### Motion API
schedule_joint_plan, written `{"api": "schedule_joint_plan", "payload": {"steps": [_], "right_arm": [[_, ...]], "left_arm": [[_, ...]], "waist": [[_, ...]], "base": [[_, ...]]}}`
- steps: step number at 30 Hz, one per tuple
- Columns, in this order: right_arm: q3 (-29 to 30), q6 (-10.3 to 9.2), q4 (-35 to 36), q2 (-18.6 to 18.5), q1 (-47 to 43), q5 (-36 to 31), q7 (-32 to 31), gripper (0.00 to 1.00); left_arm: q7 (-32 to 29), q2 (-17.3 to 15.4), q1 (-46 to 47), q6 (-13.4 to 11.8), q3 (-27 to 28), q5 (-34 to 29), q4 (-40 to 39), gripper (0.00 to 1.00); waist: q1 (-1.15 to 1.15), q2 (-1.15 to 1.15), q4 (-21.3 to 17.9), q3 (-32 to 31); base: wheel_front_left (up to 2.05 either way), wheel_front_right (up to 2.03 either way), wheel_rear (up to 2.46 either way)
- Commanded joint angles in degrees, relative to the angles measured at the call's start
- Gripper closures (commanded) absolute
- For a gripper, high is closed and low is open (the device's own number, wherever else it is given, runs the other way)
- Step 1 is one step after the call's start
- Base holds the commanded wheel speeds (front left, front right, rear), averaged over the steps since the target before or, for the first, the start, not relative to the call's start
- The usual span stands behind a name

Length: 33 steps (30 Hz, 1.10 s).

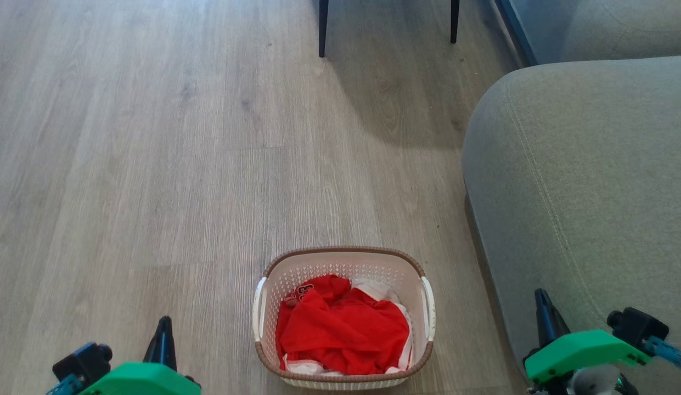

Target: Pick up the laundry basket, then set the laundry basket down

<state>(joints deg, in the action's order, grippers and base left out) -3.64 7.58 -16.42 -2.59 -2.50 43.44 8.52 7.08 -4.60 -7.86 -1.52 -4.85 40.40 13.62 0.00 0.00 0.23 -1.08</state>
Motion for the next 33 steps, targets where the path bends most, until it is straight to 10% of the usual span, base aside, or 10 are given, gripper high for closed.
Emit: {"api": "schedule_joint_plan", "payload": {"steps": [1,33], "right_arm": [[0.2,-0.03,1.9,-1.2,2.9,1.3,-0.5,1.0],[3.2,-0.05,2.2,-1.5,5.1,21.1,-5.5,1.0]], "left_arm": [[-0.2,0.1,3.4,0.4,1.4,1.2,-1.5,1.0],[-5.5,0.7,7.7,3.8,5.3,21.5,-0.8,1.0]], "waist": [[0.0,0.0,0.0,0.0],[0.0,0.0,-0.1,0.5]], "base": [[0.0,0.0,0.0],[0.0,0.0,0.0]]}}
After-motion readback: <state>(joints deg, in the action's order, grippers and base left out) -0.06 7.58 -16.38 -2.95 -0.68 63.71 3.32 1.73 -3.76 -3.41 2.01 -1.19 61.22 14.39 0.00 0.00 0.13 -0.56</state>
